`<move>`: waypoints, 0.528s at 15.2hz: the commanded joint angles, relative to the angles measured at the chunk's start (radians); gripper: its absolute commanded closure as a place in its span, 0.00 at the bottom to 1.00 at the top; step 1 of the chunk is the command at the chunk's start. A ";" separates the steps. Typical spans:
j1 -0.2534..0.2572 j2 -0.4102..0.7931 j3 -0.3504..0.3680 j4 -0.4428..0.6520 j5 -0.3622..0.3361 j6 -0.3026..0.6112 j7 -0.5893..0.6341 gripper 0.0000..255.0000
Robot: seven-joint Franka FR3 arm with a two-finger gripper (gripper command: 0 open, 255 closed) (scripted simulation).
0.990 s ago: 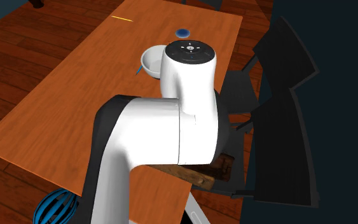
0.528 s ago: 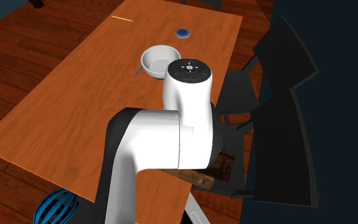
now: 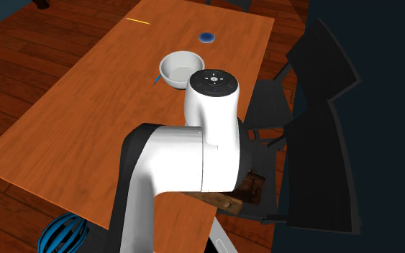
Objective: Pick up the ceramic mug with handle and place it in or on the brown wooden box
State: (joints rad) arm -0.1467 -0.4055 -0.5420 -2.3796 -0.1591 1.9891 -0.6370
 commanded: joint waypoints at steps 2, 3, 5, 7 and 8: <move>0.000 0.000 0.000 0.000 0.000 0.000 0.000 0.00; 0.000 0.000 0.000 0.000 0.000 0.000 0.000 0.00; 0.000 0.000 0.000 0.000 0.000 0.000 0.000 0.00; 0.000 -0.009 0.006 0.027 0.000 -0.035 0.002 0.00; 0.000 -0.017 0.011 0.055 0.001 -0.071 0.003 0.00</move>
State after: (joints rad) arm -0.1486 -0.4157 -0.5378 -2.3443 -0.1598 1.9457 -0.6390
